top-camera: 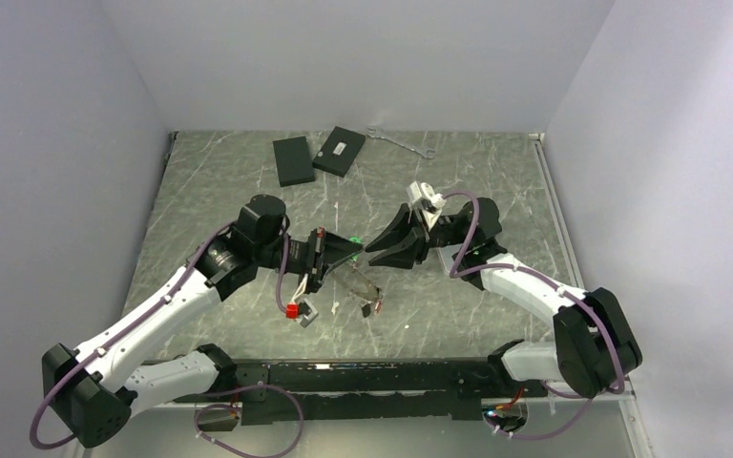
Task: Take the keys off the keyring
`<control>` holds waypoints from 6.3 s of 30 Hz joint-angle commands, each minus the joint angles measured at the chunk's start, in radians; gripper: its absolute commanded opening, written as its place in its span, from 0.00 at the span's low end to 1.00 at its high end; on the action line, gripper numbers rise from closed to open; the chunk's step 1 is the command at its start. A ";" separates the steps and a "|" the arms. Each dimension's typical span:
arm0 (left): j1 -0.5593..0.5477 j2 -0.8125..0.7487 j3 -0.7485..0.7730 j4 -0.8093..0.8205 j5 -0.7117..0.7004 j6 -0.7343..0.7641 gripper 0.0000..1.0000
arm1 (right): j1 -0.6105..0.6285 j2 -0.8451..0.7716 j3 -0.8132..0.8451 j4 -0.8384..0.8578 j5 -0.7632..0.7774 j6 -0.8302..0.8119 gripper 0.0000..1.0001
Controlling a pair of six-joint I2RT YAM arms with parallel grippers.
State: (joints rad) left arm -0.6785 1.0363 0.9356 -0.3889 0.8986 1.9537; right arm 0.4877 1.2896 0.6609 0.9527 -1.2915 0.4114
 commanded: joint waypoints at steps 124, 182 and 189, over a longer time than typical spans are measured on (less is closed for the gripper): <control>-0.005 -0.082 -0.017 0.010 -0.004 -0.046 0.00 | 0.133 0.064 -0.055 0.143 0.141 0.048 0.00; -0.006 -0.102 -0.125 -0.068 -0.208 -0.586 0.00 | 0.006 0.236 -0.135 0.276 0.188 0.185 0.00; -0.010 -0.078 -0.267 0.070 -0.166 -0.566 0.00 | 0.003 0.339 -0.157 0.249 0.180 0.141 0.00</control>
State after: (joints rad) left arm -0.6868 0.9543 0.6853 -0.3935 0.6655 1.4197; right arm 0.5186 1.6089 0.5167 1.1881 -1.1191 0.6098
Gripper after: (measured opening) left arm 0.021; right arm 0.016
